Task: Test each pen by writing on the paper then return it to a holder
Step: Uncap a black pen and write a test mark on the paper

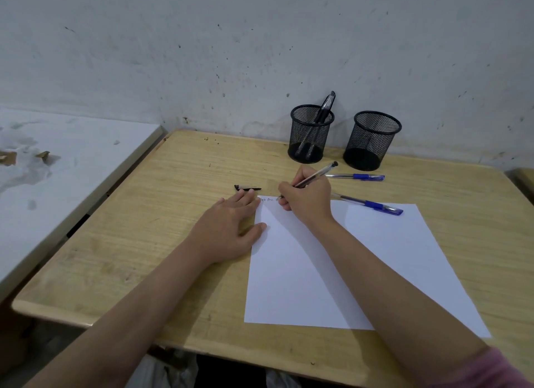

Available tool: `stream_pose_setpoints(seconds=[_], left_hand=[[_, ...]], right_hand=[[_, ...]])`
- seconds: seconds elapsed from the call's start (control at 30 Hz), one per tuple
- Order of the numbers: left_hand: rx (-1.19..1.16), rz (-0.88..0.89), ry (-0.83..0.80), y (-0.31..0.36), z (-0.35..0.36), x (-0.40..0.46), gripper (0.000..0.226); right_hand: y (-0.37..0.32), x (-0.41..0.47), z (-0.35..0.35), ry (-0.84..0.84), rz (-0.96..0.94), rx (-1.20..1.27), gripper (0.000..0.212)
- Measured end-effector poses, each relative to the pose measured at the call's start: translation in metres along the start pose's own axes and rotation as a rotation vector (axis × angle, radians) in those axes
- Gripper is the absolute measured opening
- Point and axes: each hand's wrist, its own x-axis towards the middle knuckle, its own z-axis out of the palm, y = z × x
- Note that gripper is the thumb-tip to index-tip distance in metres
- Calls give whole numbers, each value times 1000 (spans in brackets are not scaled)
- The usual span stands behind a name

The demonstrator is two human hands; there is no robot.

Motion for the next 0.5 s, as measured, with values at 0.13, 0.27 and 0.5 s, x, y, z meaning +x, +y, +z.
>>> stream_pose_setpoints(seconds=[0.13, 0.27, 0.5], left_hand=[[-10, -1, 1, 0, 0, 0, 77], [-13, 1, 3, 1, -1, -1, 77], [-22, 0, 3, 0, -1, 0, 77]], right_hand=[[0, 0, 0, 5, -6, -15, 26], [1, 1, 0, 21, 10, -5, 27], [2, 0, 1, 28, -14, 4, 33]])
